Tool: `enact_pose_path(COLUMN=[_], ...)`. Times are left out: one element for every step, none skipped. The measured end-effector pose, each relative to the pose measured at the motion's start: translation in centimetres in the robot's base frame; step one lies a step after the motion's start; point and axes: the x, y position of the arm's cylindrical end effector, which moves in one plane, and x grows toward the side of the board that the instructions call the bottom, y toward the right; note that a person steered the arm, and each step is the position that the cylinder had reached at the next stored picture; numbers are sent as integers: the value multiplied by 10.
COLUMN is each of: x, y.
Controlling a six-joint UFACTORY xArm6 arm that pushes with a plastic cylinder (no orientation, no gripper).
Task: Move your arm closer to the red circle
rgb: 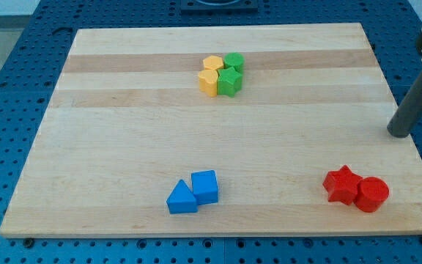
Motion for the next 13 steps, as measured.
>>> enact_pose_path(x=[0, 0, 0, 0, 0, -5, -19, -31, -44, -80, -110, -107, -81], y=[3, 4, 4, 4, 4, 4, 3, 3, 3, 19, 67, 68, 67])
